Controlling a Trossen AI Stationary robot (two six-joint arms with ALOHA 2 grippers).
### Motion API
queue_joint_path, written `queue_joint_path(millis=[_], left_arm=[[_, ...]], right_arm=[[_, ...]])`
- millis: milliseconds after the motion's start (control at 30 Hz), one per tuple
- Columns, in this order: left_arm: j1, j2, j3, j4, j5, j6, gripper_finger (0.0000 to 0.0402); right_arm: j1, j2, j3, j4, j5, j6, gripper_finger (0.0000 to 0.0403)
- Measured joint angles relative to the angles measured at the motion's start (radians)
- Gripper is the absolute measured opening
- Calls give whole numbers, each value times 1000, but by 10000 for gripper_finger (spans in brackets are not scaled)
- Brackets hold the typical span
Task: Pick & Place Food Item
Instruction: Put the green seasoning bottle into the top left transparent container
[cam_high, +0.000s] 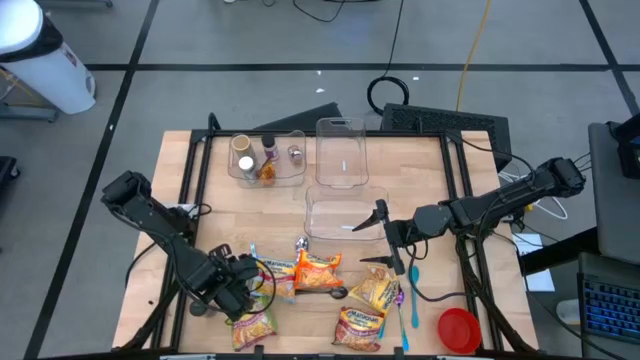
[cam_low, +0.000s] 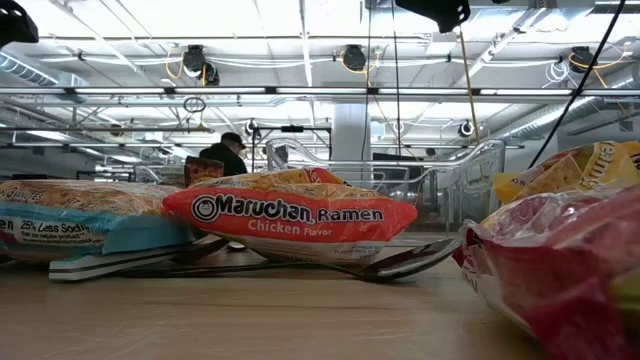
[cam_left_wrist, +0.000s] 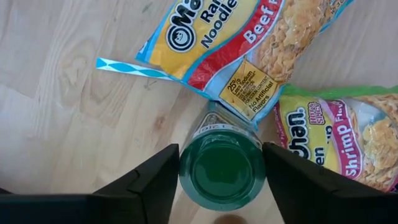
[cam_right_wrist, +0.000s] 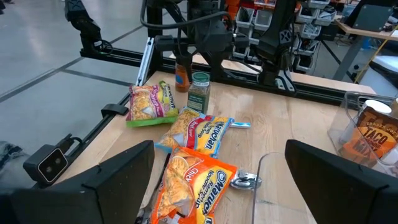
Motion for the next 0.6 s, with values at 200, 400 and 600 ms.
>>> queue_joint_path(millis=[200, 400, 600], left_arm=[[0, -1, 1, 0, -2, -4, 199], [6, -1, 1, -16, -7, -26, 199], [66, -13, 19, -153, -36, -78, 199]], right_arm=[[0, 0, 0, 0, 0, 0, 357], [0, 0, 0, 0, 0, 0, 357], [0, 0, 0, 0, 0, -3, 357]])
